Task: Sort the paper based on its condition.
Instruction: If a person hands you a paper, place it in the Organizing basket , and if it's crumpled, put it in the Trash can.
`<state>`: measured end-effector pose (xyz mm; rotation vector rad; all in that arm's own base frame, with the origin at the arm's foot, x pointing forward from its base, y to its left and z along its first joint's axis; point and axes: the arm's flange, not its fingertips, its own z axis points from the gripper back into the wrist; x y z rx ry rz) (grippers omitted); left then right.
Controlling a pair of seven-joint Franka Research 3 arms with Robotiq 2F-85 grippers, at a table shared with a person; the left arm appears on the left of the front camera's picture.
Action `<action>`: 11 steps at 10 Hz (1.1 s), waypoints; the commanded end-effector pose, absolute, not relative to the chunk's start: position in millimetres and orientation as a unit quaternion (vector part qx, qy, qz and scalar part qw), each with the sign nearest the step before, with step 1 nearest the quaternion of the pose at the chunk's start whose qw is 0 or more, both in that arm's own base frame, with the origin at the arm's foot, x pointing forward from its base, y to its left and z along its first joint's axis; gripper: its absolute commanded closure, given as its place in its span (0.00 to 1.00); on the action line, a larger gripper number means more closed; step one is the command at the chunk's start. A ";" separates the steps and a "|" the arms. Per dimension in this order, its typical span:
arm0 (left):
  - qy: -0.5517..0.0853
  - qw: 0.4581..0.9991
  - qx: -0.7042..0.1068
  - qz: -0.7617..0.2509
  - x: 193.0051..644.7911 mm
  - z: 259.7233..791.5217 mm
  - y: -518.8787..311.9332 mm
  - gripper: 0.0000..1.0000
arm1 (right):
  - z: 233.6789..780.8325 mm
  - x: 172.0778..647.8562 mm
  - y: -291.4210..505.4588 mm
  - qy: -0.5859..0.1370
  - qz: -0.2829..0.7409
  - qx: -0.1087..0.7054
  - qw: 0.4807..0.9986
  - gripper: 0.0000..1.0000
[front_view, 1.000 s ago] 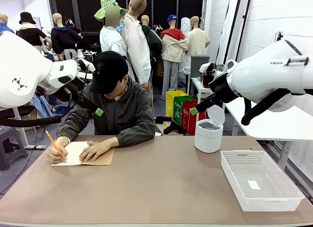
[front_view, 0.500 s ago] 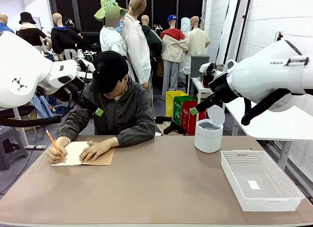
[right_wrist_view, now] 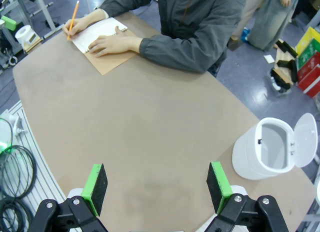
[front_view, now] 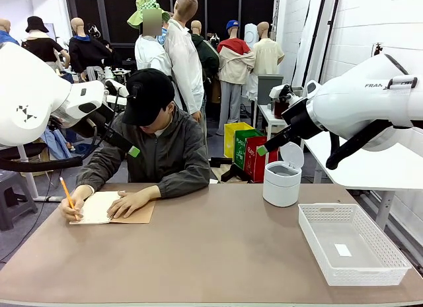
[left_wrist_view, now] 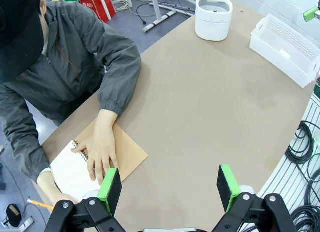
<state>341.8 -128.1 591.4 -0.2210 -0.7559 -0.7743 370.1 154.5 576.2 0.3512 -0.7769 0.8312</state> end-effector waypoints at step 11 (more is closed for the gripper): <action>-0.356 0.852 -0.106 -0.368 342.4 593.6 -127.2 0.00 | 575.9 370.1 155.0 -0.366 0.392 0.168 0.827 0.00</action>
